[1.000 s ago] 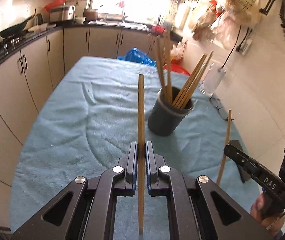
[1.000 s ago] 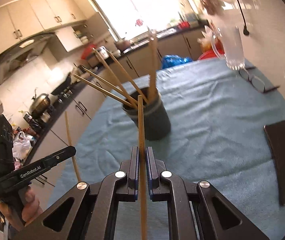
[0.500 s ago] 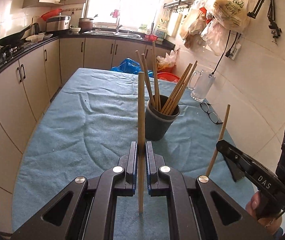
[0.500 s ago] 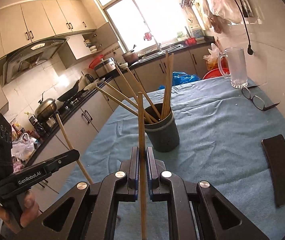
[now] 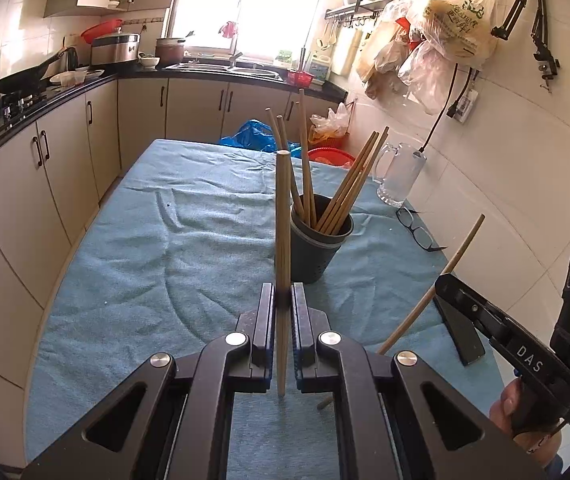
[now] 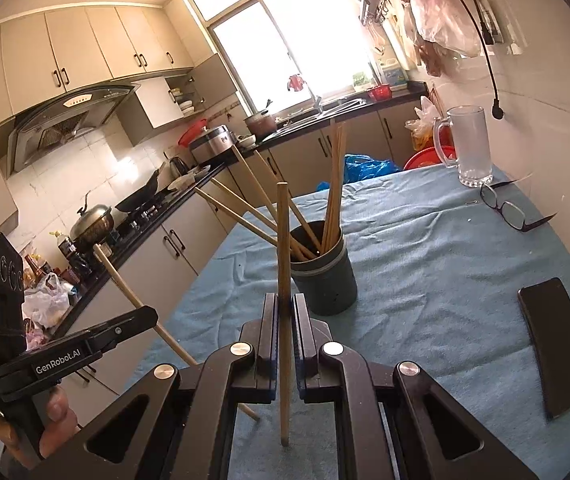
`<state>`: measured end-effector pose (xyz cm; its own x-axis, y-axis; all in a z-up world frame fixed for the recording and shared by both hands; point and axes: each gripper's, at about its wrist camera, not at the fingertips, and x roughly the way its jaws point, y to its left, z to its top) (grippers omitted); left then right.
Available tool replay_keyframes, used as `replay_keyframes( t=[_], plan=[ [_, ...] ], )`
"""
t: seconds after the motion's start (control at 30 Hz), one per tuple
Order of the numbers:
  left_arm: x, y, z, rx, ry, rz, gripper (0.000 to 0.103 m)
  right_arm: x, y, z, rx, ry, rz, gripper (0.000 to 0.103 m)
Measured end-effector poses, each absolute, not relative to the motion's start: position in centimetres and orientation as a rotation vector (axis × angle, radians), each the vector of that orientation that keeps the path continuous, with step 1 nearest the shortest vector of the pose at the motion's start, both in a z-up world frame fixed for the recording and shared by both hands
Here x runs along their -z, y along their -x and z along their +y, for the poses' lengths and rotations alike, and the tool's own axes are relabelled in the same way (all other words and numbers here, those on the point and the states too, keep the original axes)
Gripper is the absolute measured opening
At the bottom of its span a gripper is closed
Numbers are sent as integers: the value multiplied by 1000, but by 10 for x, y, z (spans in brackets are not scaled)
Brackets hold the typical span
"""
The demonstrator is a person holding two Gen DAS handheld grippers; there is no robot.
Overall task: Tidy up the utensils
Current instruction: 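Lift both held chopsticks upright and carry them over the black holder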
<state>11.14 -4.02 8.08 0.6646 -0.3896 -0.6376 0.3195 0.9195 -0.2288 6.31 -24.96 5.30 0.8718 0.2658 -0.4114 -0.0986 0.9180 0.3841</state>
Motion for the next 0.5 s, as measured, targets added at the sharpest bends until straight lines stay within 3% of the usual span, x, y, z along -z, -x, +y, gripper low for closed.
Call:
replay_keyframes(
  t=[0.5],
  plan=[
    [-84,-110,-44,403,102,744,7,-57,-55,-254,-192,-369,456,7]
  ],
)
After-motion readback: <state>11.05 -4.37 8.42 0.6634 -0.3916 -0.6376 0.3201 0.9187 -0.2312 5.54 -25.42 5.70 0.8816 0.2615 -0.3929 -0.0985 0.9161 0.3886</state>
